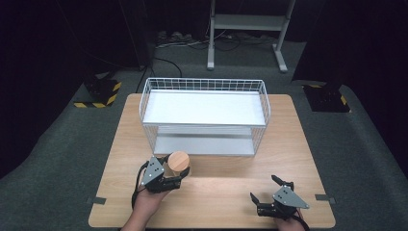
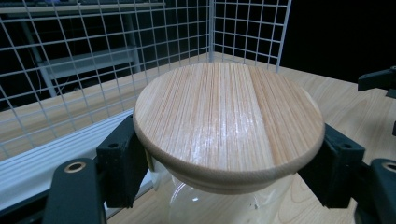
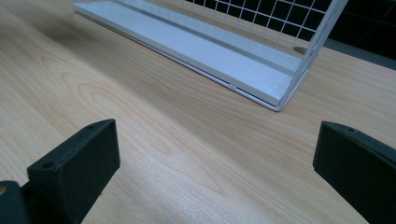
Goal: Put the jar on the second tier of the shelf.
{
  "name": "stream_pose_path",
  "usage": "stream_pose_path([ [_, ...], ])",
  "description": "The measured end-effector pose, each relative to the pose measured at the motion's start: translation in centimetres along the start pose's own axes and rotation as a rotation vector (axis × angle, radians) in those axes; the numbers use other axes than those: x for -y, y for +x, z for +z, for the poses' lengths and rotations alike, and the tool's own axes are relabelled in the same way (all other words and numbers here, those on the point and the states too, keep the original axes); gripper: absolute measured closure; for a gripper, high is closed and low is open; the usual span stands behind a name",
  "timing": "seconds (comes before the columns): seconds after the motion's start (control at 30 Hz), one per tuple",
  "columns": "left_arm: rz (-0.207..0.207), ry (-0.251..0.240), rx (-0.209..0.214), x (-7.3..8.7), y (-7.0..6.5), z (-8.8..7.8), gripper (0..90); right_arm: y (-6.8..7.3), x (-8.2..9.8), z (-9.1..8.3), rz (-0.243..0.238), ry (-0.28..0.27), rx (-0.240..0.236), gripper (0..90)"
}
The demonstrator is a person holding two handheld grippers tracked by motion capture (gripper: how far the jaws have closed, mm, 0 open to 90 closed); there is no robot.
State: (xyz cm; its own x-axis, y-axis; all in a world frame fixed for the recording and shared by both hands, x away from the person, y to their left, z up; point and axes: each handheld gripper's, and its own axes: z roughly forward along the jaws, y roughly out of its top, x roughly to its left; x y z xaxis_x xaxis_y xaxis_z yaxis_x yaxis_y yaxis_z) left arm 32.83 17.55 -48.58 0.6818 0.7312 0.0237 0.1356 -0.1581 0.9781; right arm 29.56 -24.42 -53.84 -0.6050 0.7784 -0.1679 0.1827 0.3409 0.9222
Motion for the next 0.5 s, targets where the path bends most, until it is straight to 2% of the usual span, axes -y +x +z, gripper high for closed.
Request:
stream_pose_path([
  [0.13, -0.013, -0.018, -0.005, -0.4, 0.3, -0.5, 25.9, 0.0, 0.0, 0.0, 0.000, 0.000, 0.000, 0.0],
  [0.5, -0.016, -0.035, -0.027, -1.3, 1.0, -1.5, 25.9, 0.0, 0.0, 0.0, -0.001, 0.000, 0.000, 0.0],
])
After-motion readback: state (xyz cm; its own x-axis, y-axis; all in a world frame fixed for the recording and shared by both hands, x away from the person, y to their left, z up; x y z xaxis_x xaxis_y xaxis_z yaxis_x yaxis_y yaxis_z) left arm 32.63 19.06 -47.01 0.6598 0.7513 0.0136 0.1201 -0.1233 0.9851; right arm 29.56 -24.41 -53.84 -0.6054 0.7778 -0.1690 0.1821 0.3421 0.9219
